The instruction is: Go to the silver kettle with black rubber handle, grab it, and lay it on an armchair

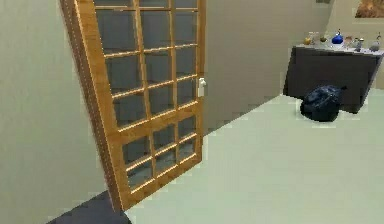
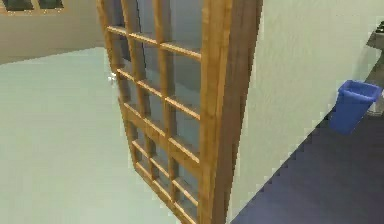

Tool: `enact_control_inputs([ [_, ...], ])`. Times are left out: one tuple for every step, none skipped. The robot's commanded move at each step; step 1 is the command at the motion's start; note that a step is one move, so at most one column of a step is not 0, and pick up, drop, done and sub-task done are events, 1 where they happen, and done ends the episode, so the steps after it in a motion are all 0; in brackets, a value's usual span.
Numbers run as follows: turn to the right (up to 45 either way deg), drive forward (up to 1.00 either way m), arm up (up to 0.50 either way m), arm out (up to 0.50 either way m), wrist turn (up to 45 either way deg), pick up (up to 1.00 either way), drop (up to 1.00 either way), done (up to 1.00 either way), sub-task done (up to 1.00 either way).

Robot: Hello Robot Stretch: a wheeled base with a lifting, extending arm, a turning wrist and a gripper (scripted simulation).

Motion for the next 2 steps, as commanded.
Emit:
enact_control_inputs([
  [45.0, 0.00, 0.00, 0.00, 0.0, 0.00, 0.00, 0.00, 0.00],
  [0.0, 1.00, 0.00, 0.00, 0.0, 0.00, 0.00, 0.00, 0.00],
])
